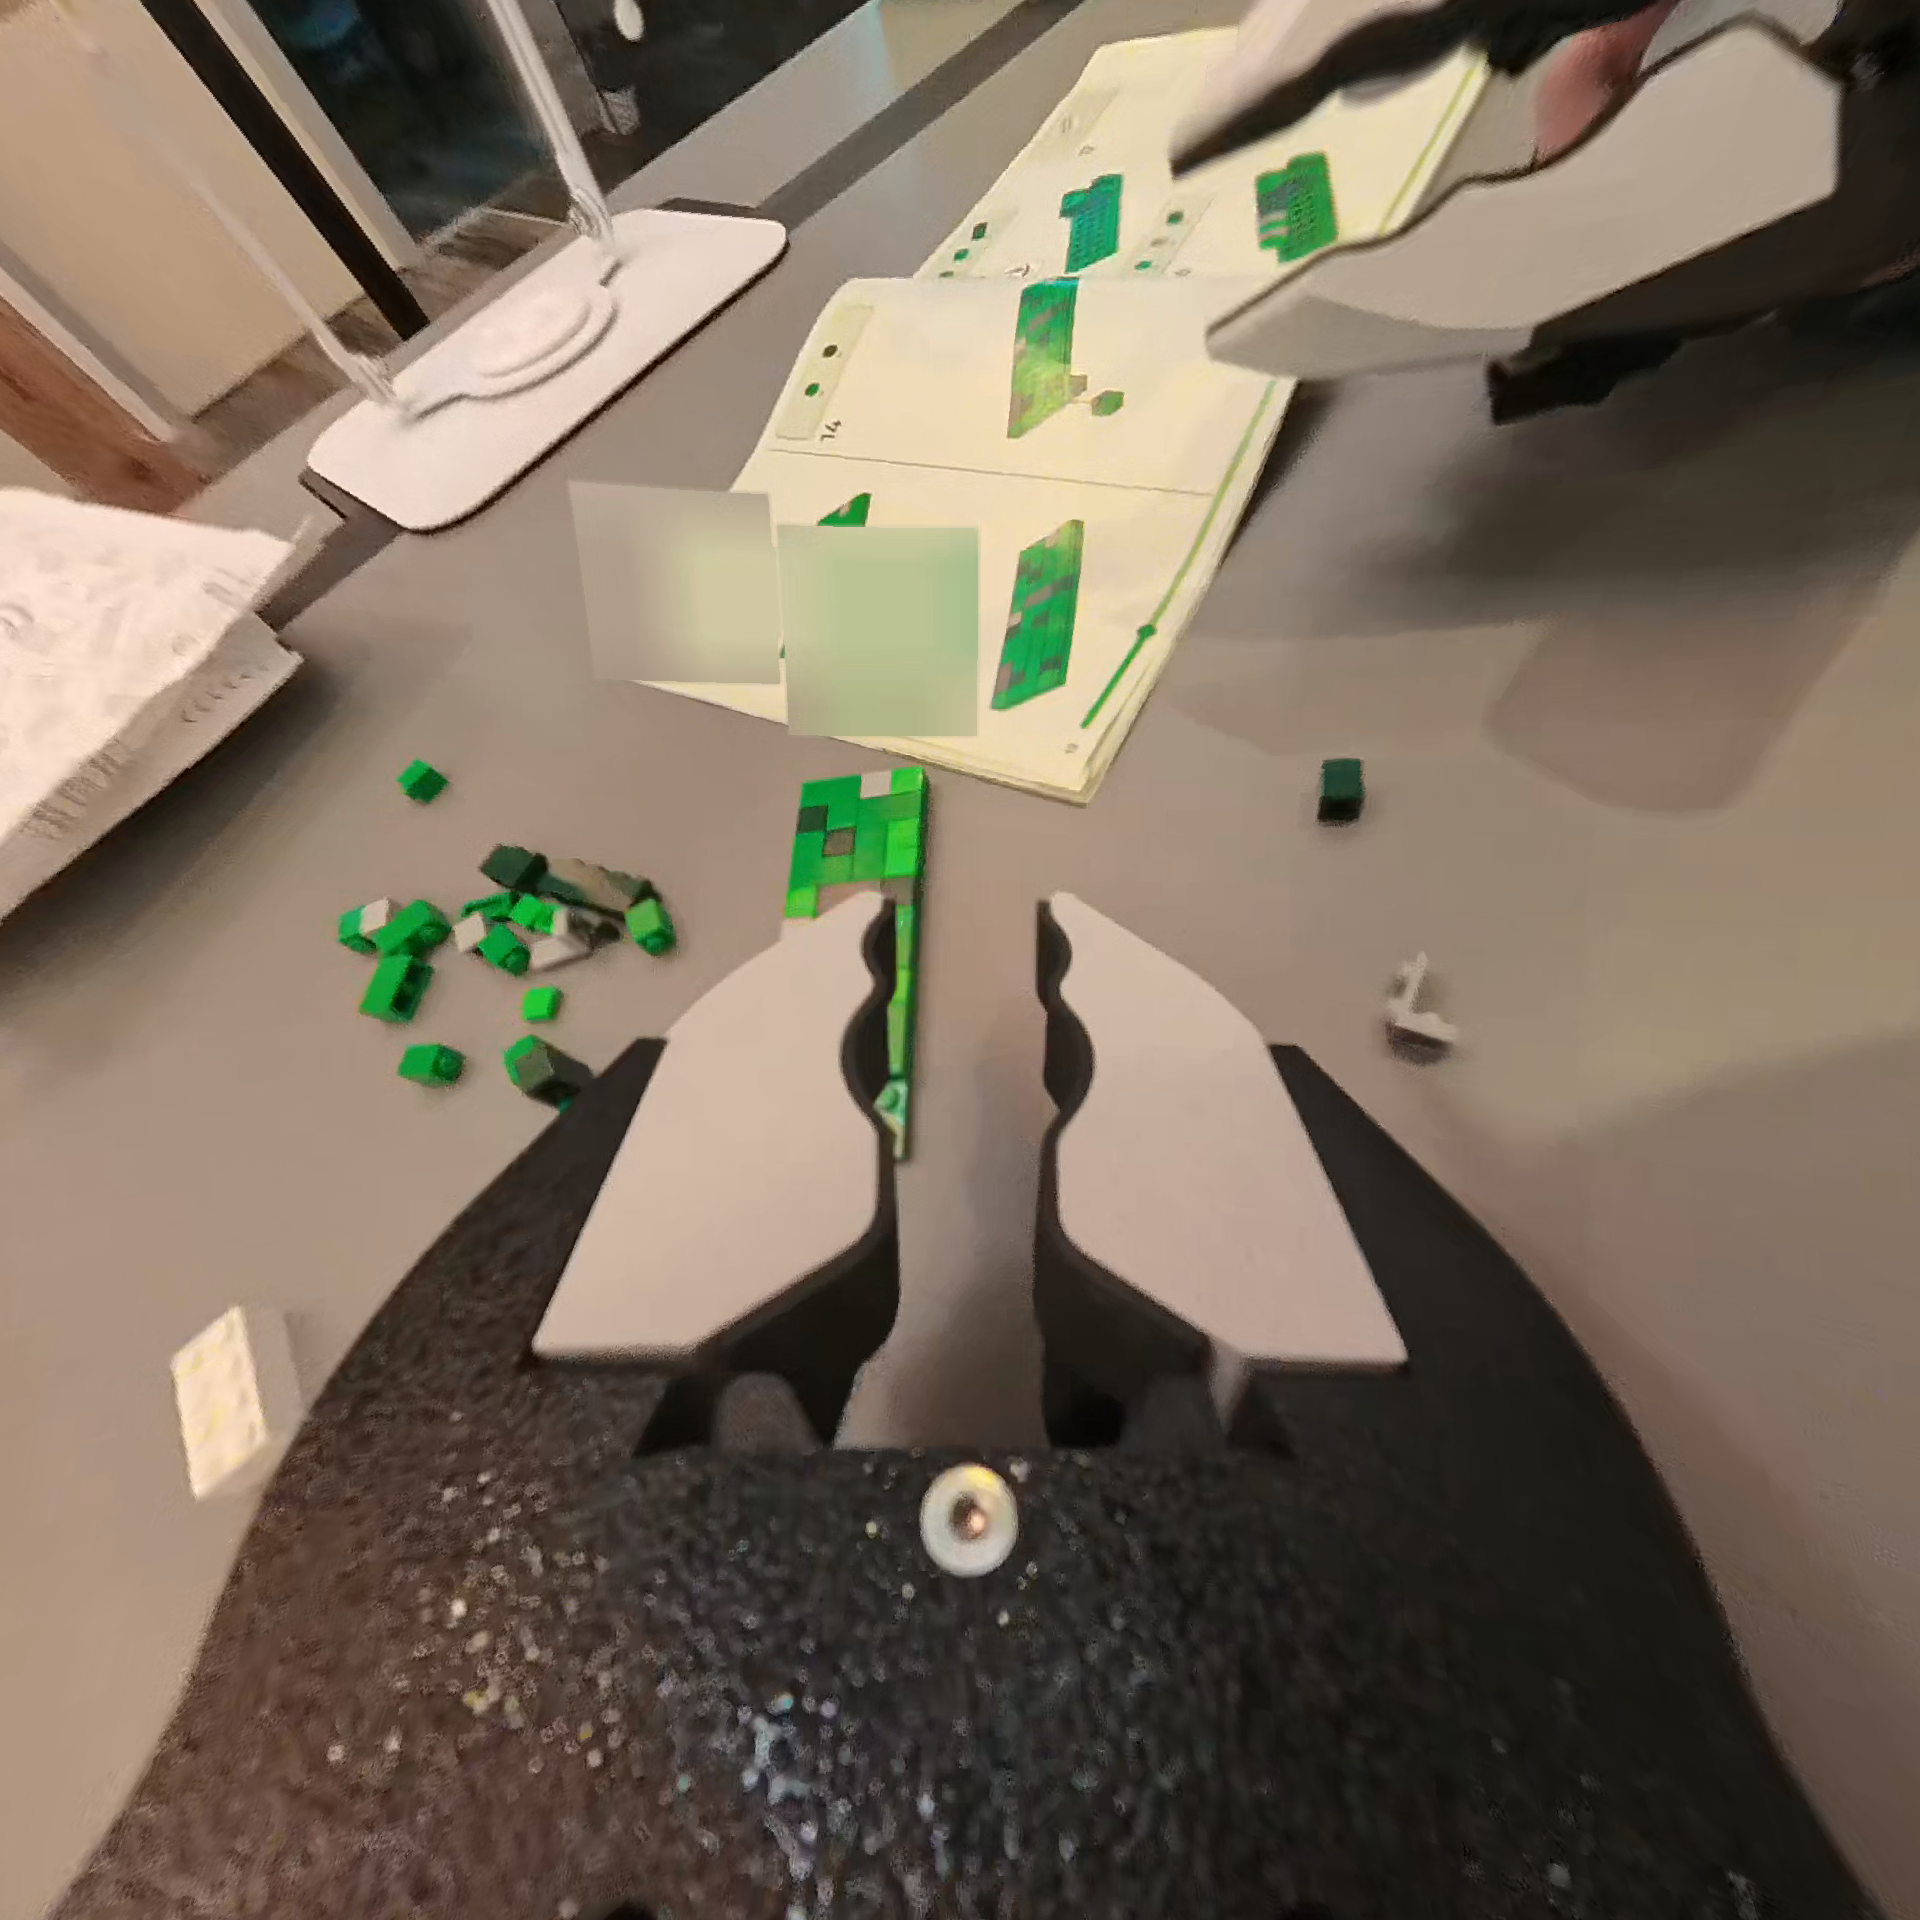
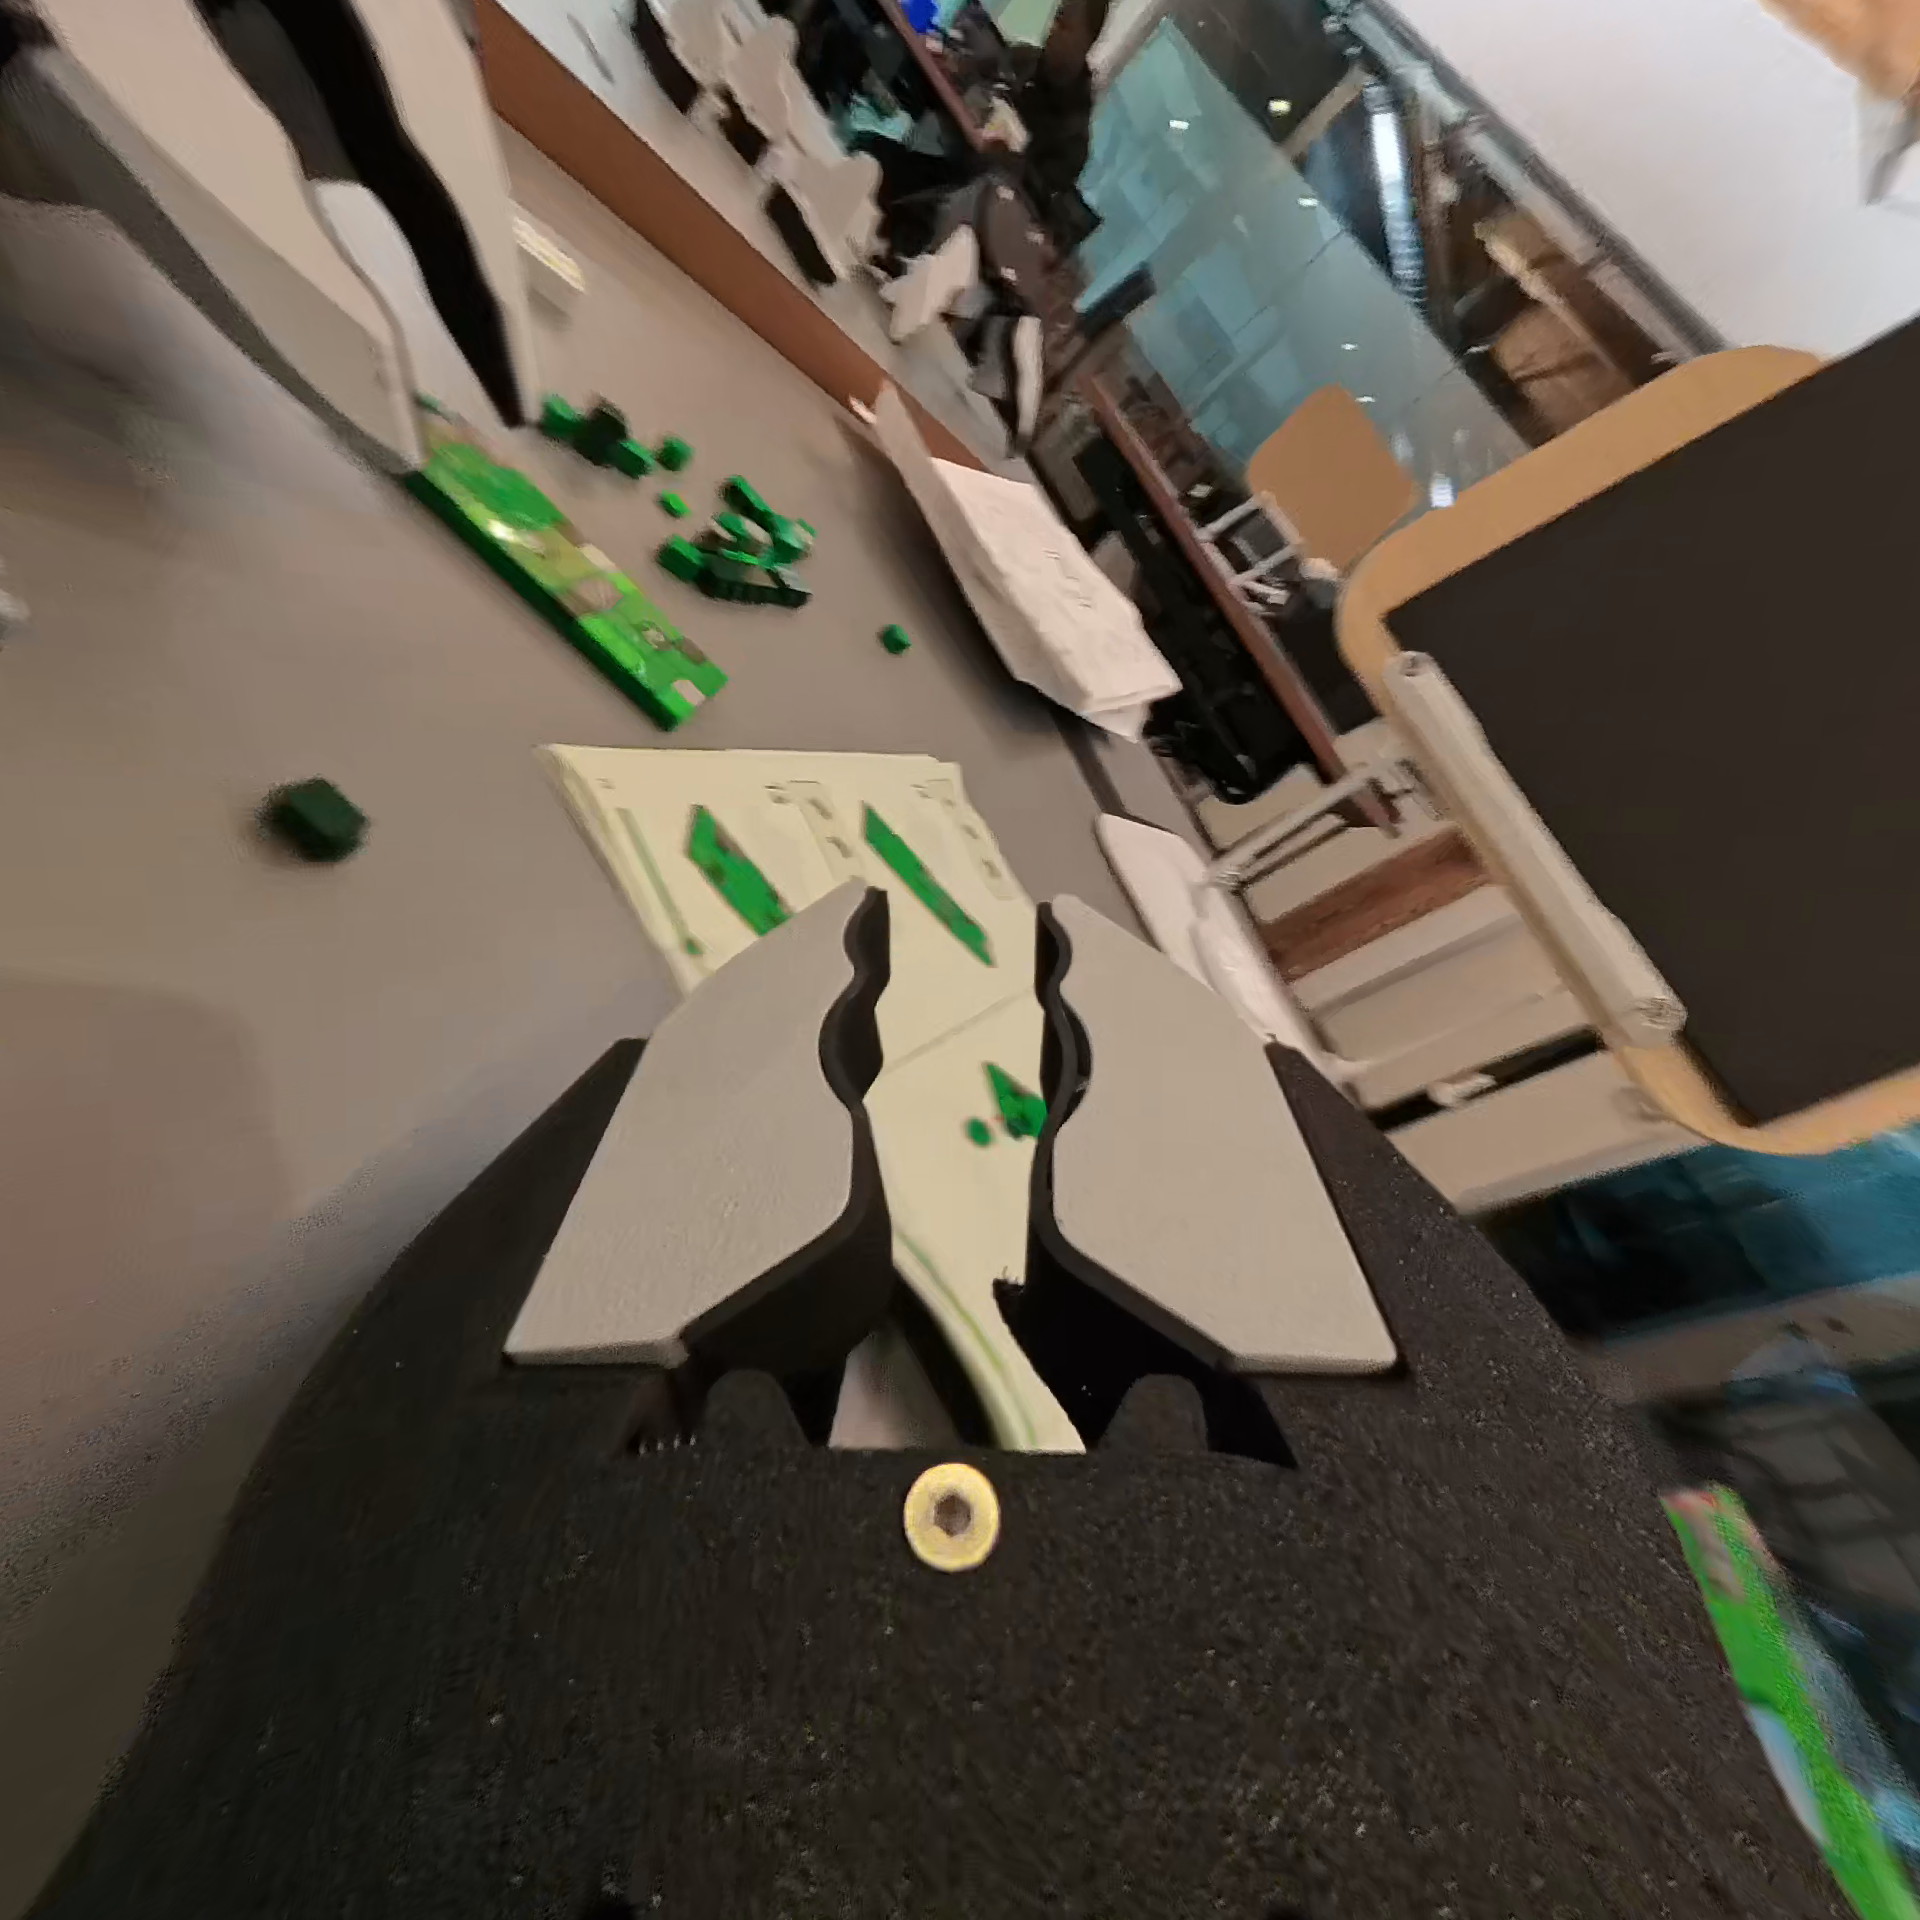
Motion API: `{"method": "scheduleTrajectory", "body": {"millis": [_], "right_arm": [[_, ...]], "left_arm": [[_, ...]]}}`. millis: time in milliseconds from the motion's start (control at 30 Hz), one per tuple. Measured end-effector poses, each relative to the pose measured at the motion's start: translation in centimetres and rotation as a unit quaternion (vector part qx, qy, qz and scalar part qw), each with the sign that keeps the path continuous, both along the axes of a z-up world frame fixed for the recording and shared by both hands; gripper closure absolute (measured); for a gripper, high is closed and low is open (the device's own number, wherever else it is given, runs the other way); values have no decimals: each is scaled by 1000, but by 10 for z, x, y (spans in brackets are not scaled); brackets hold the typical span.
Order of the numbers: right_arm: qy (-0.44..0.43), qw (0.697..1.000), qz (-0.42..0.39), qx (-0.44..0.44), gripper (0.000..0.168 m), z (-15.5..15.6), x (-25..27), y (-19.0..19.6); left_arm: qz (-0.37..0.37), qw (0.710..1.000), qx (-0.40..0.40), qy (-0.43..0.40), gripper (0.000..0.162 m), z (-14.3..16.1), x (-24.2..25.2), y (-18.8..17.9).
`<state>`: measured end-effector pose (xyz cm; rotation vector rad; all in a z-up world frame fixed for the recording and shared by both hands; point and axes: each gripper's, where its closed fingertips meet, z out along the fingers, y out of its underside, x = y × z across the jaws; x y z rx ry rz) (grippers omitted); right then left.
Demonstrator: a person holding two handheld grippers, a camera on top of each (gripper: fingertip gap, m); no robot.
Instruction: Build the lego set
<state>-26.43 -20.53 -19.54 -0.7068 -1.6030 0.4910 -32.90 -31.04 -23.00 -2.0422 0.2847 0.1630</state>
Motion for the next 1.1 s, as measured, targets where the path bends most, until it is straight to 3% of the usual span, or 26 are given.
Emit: {"method": "scheduleTrajectory", "body": {"millis": [167,400,600,867,933,1100], "right_arm": [[-30,993,65,-90,145,-1,9,-30],[-43,993,53,-97,148,-11,8,-28],[-47,993,55,-93,148,-13,7,-29],[-56,993,61,-78,148,-17,6,-33],[-57,993,63,-77,148,-17,6,-33],[-56,993,66,-81,148,-17,6,-33]], "left_arm": [[-12,994,-34,-108,128,-3,10,-24],[52,991,-25,-118,120,-2,-23,-32],[55,991,-105,-64,106,-25,-32,-2],[20,984,-149,-98,113,-32,-24,11],[18,984,-149,-97,129,-32,-23,8],[-15,983,-149,-108,129,-31,-13,-6]]}}
